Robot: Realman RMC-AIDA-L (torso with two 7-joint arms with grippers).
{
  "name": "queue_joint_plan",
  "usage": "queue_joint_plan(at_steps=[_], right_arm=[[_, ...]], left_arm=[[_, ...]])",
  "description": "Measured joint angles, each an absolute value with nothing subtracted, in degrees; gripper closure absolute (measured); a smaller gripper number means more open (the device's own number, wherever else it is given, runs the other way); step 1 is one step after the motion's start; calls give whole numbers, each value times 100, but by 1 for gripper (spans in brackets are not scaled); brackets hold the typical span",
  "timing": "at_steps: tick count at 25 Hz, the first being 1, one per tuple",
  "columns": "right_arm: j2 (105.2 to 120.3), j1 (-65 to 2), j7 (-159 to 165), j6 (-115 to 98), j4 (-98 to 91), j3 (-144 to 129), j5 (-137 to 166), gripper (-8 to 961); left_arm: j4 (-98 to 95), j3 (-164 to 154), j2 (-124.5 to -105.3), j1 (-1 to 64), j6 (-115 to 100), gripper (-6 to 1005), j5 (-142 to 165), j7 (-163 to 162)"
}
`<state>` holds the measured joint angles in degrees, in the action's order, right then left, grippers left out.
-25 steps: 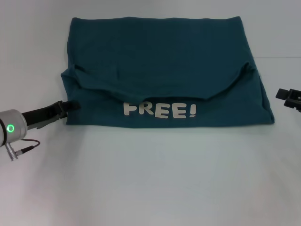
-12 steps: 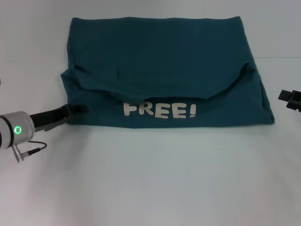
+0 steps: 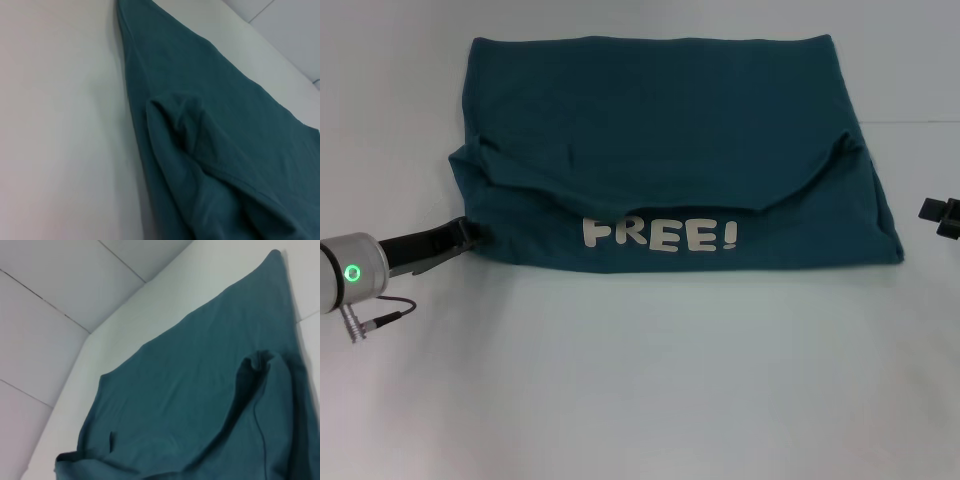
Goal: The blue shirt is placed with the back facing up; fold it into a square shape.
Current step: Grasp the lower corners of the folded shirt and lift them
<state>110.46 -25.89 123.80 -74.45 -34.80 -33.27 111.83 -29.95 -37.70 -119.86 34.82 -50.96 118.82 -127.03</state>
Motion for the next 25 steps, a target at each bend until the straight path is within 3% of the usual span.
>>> queue_joint_plan(at_steps=[3, 9, 13, 16, 25], right_arm=[[10980, -2697, 12548, -7487, -3515, -3331, 11505, 374], [10706, -3285, 13321, -7421, -3570, -3336, 12528, 376], [10647, -3568, 13521, -7322, -3571, -3339, 12923, 377], [10663, -3888, 13754, -7126, -3529, -3344, 13503, 378], [10924, -4368, 13963, -6724, -3492, -3544, 14389, 381]], left_arm=[[-3060, -3770, -11972, 3483, -5192, 918, 11932, -12703], [-3147, -3770, -11927, 3542, -5429, 996, 12046, -12912], [-3202, -3770, -11913, 3581, -5489, 996, 12079, -13119], [-3248, -3771, -11918, 3606, -5502, 996, 12089, -13204], [-3303, -3771, -11954, 3666, -5534, 996, 12099, -13278]])
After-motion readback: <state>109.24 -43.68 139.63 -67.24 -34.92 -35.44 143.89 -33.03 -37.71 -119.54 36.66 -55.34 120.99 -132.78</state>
